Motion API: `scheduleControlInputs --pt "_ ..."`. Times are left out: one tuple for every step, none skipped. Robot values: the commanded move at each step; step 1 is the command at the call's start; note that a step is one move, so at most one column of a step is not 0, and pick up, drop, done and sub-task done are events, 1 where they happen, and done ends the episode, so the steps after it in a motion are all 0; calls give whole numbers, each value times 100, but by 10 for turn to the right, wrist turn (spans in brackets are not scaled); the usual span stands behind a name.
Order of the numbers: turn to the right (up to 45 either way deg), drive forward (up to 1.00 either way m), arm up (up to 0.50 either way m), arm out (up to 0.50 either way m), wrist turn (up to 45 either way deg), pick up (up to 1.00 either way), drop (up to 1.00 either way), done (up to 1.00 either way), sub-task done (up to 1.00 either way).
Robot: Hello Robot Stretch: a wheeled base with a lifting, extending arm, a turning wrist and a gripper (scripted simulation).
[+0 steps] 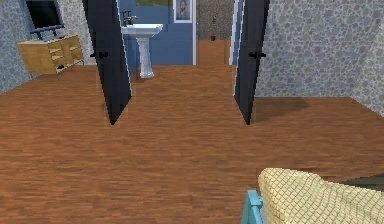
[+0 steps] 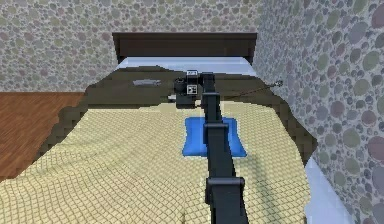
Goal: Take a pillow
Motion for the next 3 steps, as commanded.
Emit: scheduleControlInputs --pt "0 0 -30 0 0 0 0 0 0" --pt "0 0 0 0 0 100 0 0 0" --pt "0 0 10 0 0 0 0 0 0"
